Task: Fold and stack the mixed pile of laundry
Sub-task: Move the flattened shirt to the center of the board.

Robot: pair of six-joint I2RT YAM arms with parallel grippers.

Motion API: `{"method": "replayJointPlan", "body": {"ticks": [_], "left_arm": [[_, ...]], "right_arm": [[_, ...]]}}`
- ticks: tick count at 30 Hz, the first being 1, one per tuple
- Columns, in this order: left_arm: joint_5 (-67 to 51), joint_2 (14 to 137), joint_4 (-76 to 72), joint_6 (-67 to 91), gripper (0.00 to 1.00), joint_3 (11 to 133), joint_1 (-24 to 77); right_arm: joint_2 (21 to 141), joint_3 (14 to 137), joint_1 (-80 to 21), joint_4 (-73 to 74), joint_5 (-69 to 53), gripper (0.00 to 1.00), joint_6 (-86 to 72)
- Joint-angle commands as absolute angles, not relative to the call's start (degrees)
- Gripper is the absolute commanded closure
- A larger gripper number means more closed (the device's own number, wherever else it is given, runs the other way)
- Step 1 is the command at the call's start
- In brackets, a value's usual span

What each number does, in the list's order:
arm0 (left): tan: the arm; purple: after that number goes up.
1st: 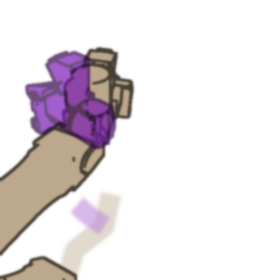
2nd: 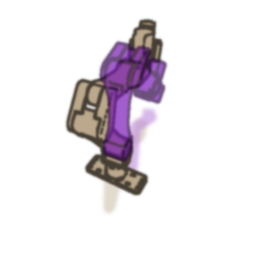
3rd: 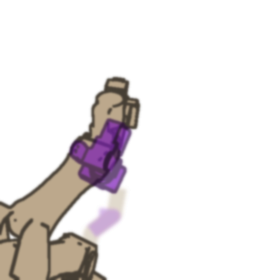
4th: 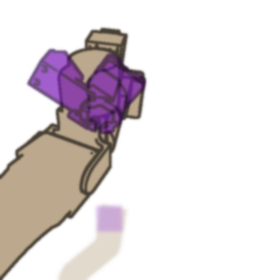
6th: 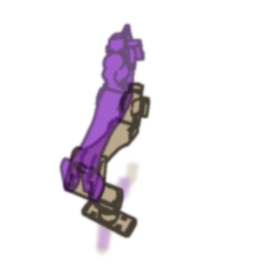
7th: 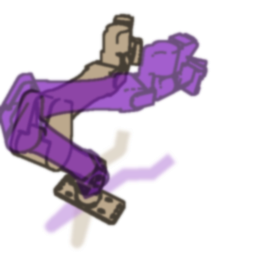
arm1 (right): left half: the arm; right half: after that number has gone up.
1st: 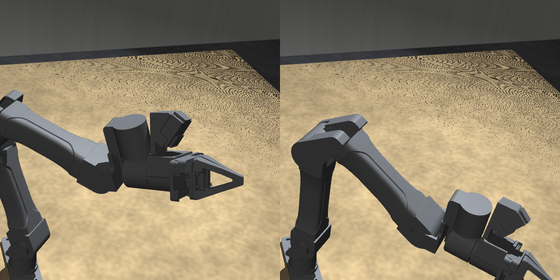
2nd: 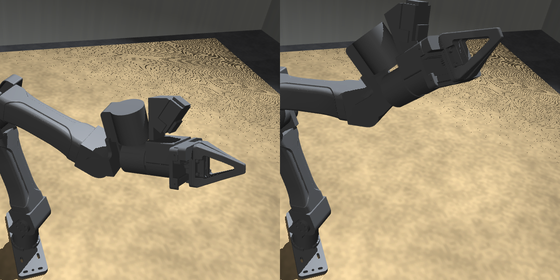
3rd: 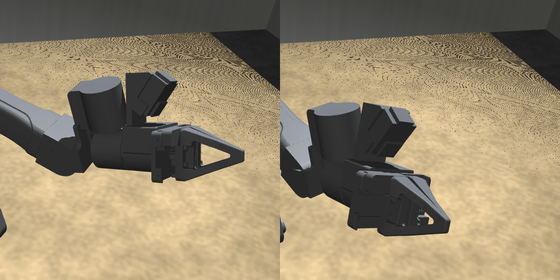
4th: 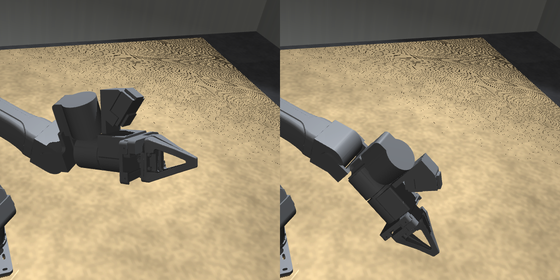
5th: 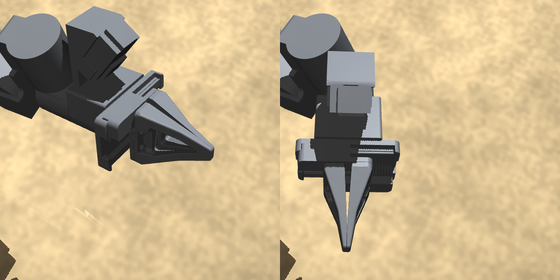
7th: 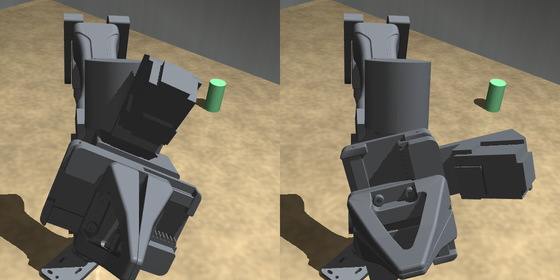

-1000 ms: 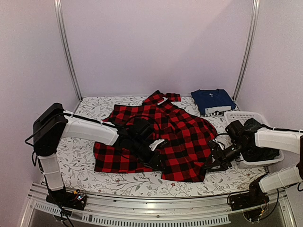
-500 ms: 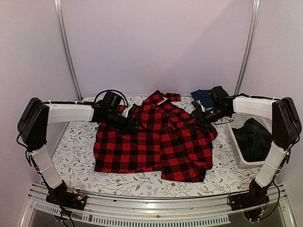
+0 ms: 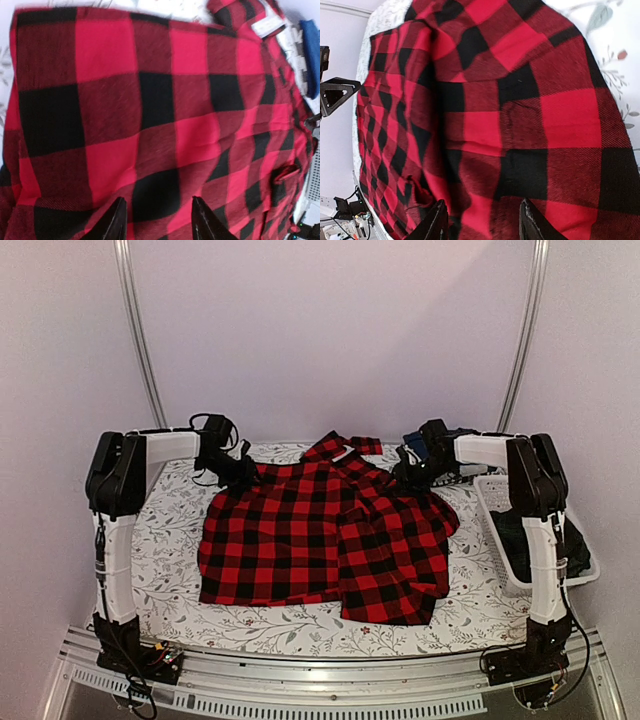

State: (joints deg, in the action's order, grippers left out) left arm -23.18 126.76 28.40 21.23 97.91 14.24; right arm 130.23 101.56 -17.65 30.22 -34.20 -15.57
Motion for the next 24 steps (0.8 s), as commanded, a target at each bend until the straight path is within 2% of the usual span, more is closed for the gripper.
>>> {"method": "replayJointPlan", "body": {"ticks": [1,5,10,14,16,19,21,24], "left_arm": [[-18.83,128.09,36.13,19.42,0.59,95.97,13.83],[-14.52,124.2,36.46,19.8,0.66,86.97,12.67],[-11.21,115.88,36.44,20.55,0.77,72.53,10.01],[-10.71,109.74,36.35,20.27,0.79,63.47,9.19],[-11.04,107.99,36.24,19.76,0.78,62.13,9.12],[-13.69,106.73,35.42,18.78,0.69,63.73,8.68],[-15.99,105.68,34.07,18.25,0.56,66.25,8.53],[-18.09,104.92,32.61,17.14,0.43,71.44,8.19]], "right_arm": [[134.72,100.41,-17.84,33.04,-31.61,0.54,-13.88],[133.84,94.03,-17.65,33.91,-29.1,0.56,-13.32],[125.51,78.32,-17.66,31.48,-29.08,0.57,-14.8],[115.76,64.17,-18.47,27.56,-33.5,0.58,-17.33],[111.66,61.38,-19.92,26.94,-36.02,0.58,-18.39],[108.28,61.37,-20.31,26.49,-39.22,0.56,-18.75],[107.21,65.15,-19.11,27.09,-37.32,0.55,-18.03],[109.36,73.5,-15.8,27.61,-35.39,0.55,-16.85]]}}
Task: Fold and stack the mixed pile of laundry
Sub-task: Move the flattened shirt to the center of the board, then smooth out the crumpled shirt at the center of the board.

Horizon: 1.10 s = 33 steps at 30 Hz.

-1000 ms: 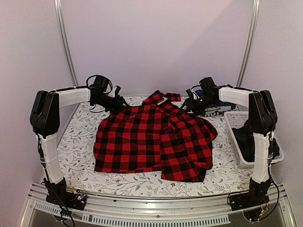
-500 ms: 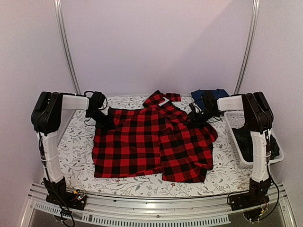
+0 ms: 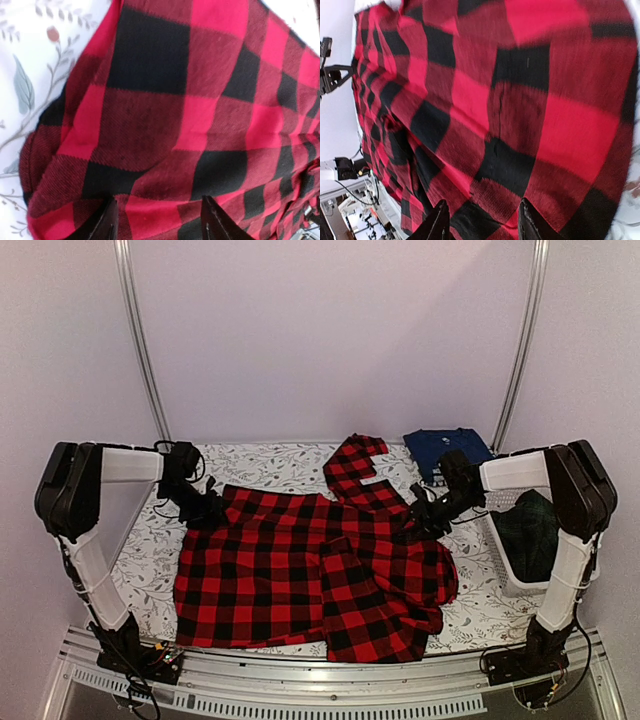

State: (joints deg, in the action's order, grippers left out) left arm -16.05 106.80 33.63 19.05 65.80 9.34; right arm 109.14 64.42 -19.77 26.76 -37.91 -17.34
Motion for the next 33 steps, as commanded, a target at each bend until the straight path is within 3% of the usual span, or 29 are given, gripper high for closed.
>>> {"method": "replayJointPlan", "body": {"ticks": [1,7,12,14,23,33], "left_arm": [[-18.14,105.29,32.43,16.79,0.4,73.48,8.0],[-19.48,113.54,34.34,15.93,0.31,87.01,5.63],[-18.79,119.55,36.1,15.64,0.29,95.58,5.1],[-24.14,120.43,36.08,14.73,0.3,96.57,5.25],[-42.25,110.06,29.38,3.38,0.27,84.54,22.52],[-42.04,123.86,33.34,4.44,0.24,96.52,38.0]], "right_arm": [[110.88,76.73,-15.14,28.15,-34.61,0.54,-16.74],[123.2,95.28,-14.74,34.44,-31.68,0.53,-13.06],[130.15,103.75,-14.93,36.65,-29.66,0.53,-12.28],[131.96,105.52,-15.35,37.85,-29.92,0.53,-11.87],[125.08,92.84,-16.4,35.36,-32.87,0.46,-10.59],[118.65,89.07,-17.6,35.42,-34.82,0.46,-11.32]]}}
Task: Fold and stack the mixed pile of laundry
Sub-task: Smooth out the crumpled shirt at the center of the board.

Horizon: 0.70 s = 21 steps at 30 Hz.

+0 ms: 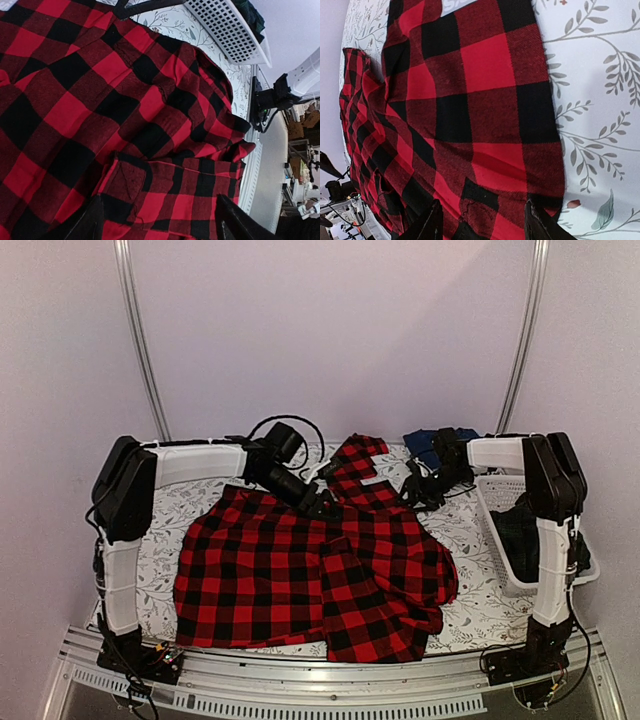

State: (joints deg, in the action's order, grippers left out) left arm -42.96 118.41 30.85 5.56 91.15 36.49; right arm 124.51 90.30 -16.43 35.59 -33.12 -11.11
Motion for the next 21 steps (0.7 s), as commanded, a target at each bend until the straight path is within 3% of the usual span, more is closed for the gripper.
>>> {"method": "replayJointPlan", "body": {"ticks": [1,9,21], "left_arm": [[-40.56,125.37,34.23,4.41,0.23,98.18,38.67],[-35.41,133.21,39.71,3.01,0.15,107.23,41.16],[-38.53,134.83,41.26,1.36,0.32,106.53,43.88]], "right_arm": [[117.62,88.51,-17.89,35.34,-35.36,0.46,-11.61],[112.51,79.38,-19.99,32.38,-38.16,0.46,-14.42],[111.47,71.86,-21.05,27.72,-39.46,0.46,-17.22]]}}
